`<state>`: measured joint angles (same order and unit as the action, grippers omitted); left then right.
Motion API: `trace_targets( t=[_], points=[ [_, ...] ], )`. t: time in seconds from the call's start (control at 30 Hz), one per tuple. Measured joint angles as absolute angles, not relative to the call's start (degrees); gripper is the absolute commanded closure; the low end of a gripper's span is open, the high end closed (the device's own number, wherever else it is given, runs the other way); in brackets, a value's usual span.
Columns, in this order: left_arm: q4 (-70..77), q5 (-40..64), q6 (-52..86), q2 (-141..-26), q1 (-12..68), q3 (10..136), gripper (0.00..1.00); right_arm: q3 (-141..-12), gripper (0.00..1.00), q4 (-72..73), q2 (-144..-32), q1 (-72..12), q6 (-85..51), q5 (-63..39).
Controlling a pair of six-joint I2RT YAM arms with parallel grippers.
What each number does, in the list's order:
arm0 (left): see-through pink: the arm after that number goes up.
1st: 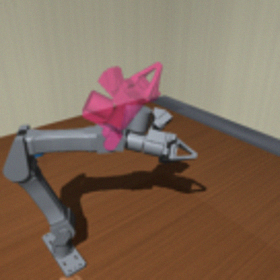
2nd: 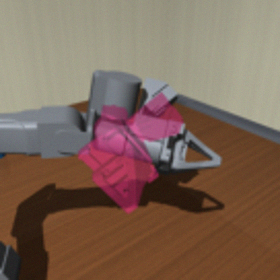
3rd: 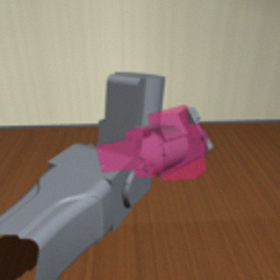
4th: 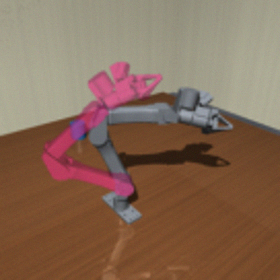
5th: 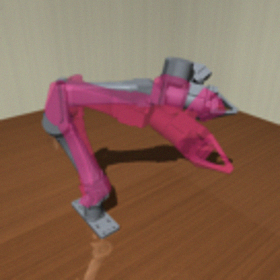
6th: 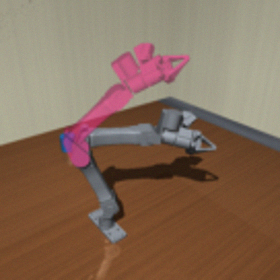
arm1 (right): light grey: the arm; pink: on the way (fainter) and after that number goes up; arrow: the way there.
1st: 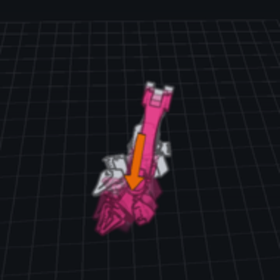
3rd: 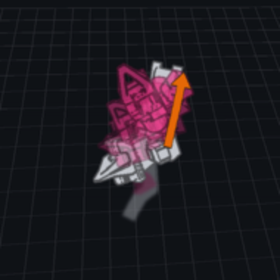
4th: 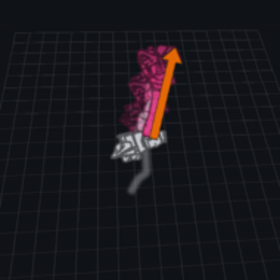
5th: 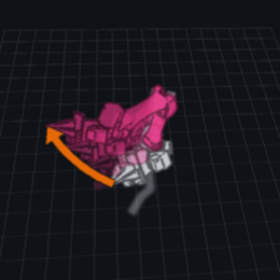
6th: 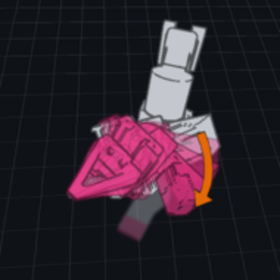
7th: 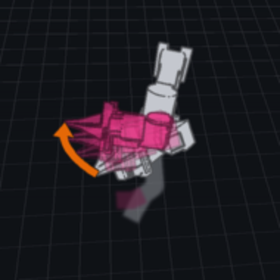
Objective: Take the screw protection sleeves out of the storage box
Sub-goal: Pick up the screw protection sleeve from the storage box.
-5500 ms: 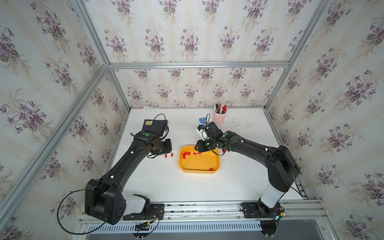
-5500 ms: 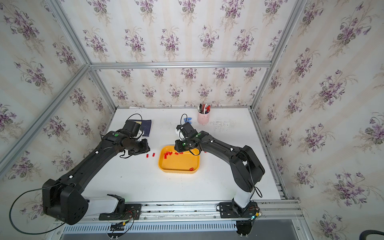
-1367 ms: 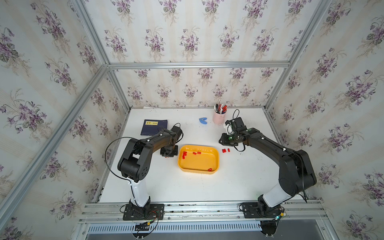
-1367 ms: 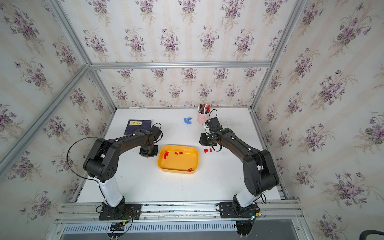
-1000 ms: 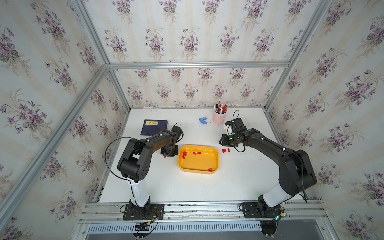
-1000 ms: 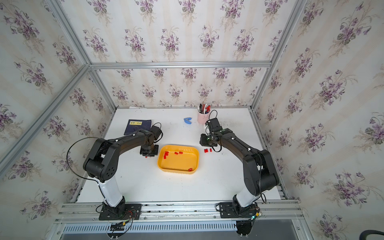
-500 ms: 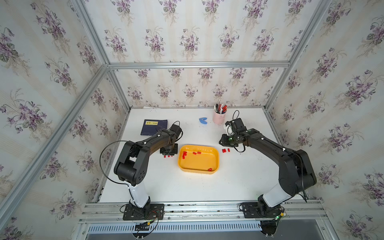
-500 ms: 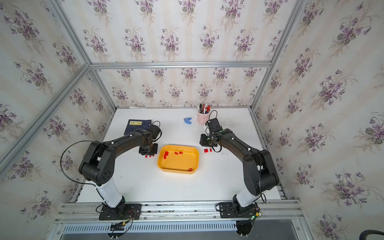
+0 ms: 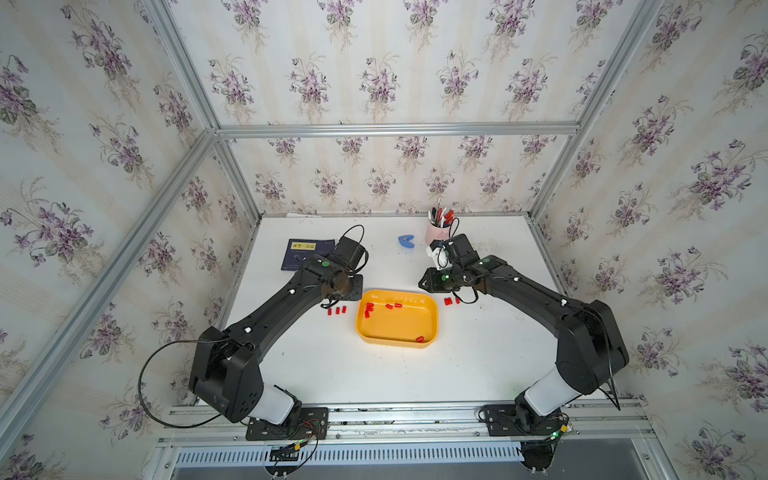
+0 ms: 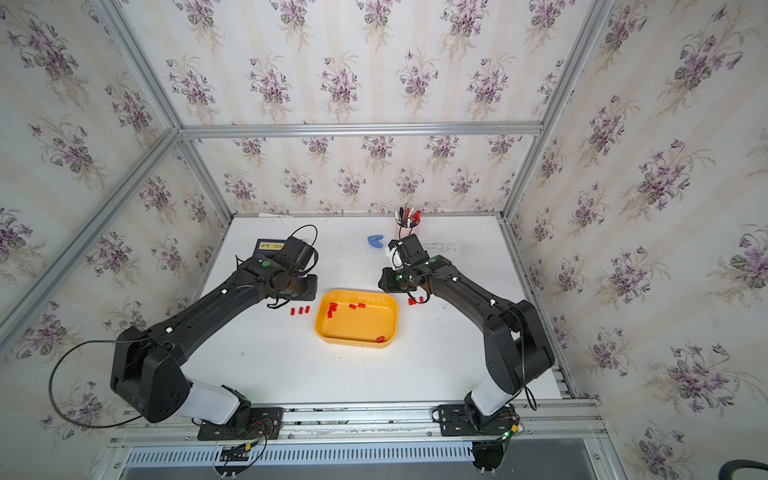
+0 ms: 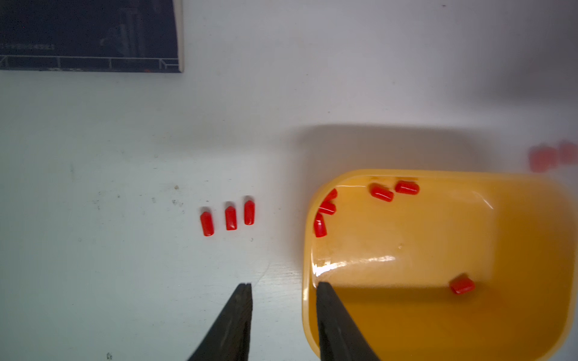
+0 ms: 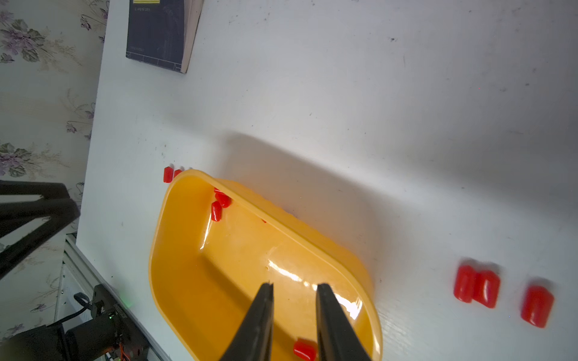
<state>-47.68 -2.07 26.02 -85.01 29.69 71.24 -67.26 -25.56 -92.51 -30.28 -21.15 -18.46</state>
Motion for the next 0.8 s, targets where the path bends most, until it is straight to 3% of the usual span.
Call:
trace_targets(
  t=[0.3, 0.8],
  points=[
    [-47.46, 0.71, 22.98, -87.11, 31.9, 73.69, 0.58, -70.39, 0.71, -25.91, -93.27, -35.42, -19.05, -22.41],
    [-45.01, 1.61, 26.17, -82.7, 30.68, 67.64, 0.62, -79.72, 0.7, -32.86, -106.15, -44.34, -7.86, -16.4]
  ],
)
